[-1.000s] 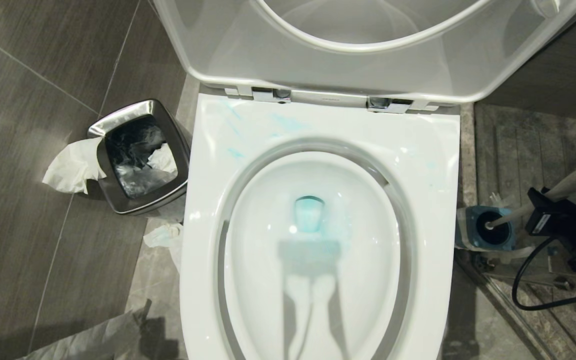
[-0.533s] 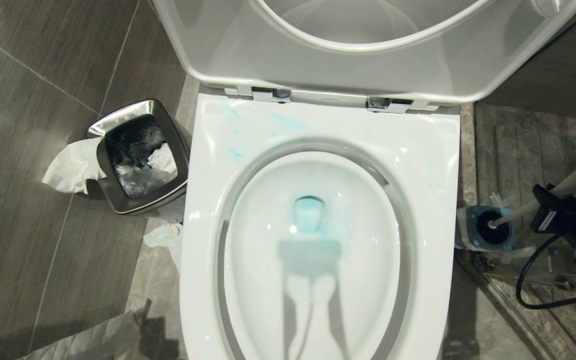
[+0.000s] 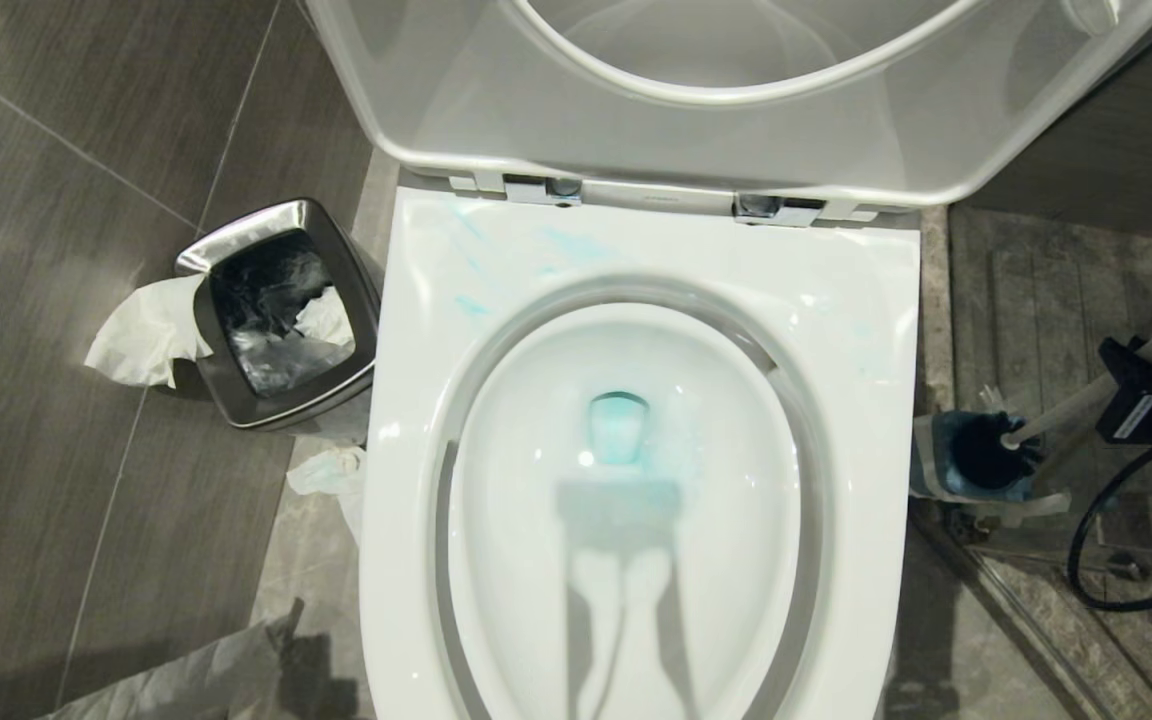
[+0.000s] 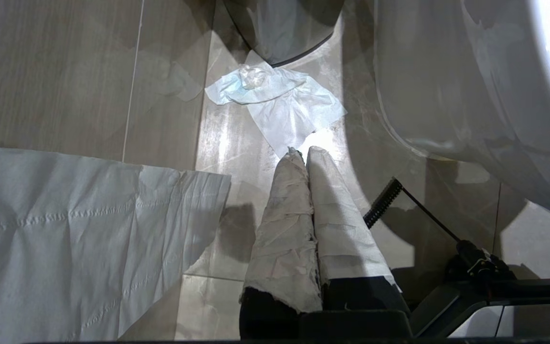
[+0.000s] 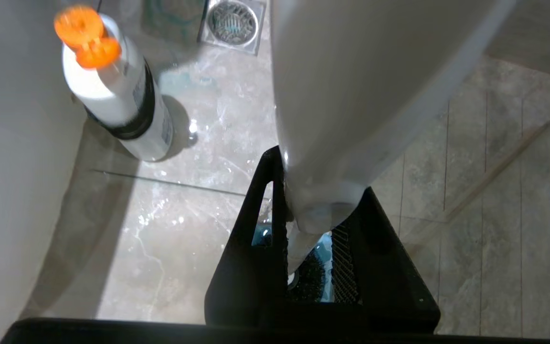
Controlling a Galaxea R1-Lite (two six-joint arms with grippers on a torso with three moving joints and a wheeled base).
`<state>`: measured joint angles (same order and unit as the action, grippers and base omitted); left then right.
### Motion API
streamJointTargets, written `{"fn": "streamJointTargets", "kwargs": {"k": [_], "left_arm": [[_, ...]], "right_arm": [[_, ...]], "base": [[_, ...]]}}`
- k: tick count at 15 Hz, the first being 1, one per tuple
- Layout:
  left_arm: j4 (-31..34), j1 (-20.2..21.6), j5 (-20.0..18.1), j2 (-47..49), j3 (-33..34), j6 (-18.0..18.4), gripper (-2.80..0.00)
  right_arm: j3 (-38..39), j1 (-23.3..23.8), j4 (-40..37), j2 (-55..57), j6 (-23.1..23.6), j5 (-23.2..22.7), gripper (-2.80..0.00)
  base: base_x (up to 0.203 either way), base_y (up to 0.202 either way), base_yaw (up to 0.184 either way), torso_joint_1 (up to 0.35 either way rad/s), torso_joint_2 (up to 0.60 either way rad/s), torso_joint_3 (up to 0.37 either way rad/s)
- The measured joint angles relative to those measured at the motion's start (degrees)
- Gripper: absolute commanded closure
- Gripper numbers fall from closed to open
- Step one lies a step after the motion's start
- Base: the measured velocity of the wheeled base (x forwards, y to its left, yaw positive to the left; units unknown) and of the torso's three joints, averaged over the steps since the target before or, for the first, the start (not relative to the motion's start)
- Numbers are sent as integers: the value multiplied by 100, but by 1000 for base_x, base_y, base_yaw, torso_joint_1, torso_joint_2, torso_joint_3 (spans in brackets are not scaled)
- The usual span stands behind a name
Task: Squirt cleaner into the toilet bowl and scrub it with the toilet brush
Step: Scrub the toilet bowl
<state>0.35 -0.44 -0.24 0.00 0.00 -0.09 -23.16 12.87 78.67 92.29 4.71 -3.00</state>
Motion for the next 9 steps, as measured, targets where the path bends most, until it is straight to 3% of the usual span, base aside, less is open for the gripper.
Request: {"fn": "streamJointTargets", "kwargs": {"k": [4,9], "left_arm": [[-2,0,0,0,0,1,0],[-2,0,-2,0,0,0,0]], "right_arm": [[-114,3,-607,-596,-9,24,0],[-192,5,-715,-1103,-33,39,0]], "base": [[0,0,0,0,0,0],[0,0,0,0,0,0]]}}
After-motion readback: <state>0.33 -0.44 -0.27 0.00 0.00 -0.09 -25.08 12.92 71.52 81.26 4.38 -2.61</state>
